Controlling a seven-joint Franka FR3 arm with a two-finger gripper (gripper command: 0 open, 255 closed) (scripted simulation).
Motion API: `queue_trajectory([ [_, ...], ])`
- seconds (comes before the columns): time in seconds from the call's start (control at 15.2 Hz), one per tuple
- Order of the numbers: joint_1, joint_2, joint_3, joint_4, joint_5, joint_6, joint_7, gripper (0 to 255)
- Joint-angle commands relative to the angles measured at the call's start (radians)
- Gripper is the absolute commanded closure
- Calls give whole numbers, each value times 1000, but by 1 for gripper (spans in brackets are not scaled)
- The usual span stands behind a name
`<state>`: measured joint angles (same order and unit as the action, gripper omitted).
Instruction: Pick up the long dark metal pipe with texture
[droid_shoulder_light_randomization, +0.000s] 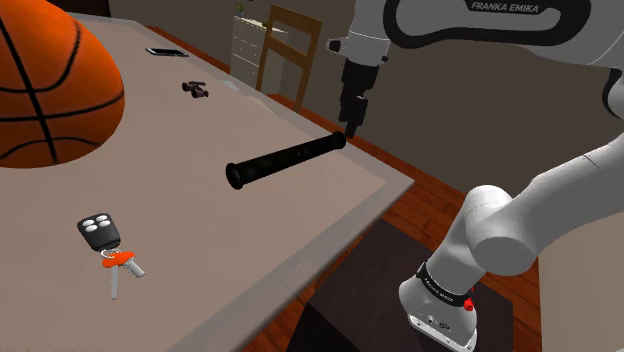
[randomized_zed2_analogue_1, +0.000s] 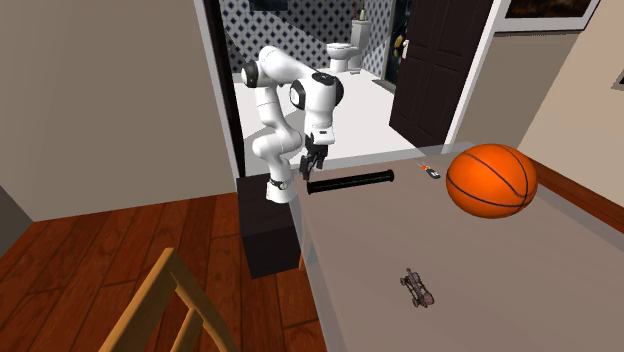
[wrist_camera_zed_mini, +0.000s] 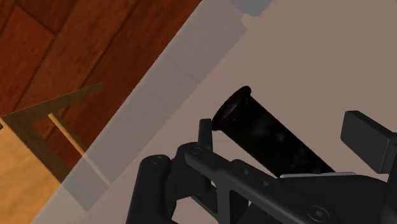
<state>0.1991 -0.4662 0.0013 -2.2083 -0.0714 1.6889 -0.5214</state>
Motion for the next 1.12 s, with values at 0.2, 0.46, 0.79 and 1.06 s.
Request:
queue_trajectory([
  [0.2,91,103,15,77,32,44,-210,0],
  [0.46,159,161,37,125,61,68,-370,0],
  [0.79,206,191,56,124,83,106,-483,0],
  [1.06,206,194,56,74,83,160,-483,0],
])
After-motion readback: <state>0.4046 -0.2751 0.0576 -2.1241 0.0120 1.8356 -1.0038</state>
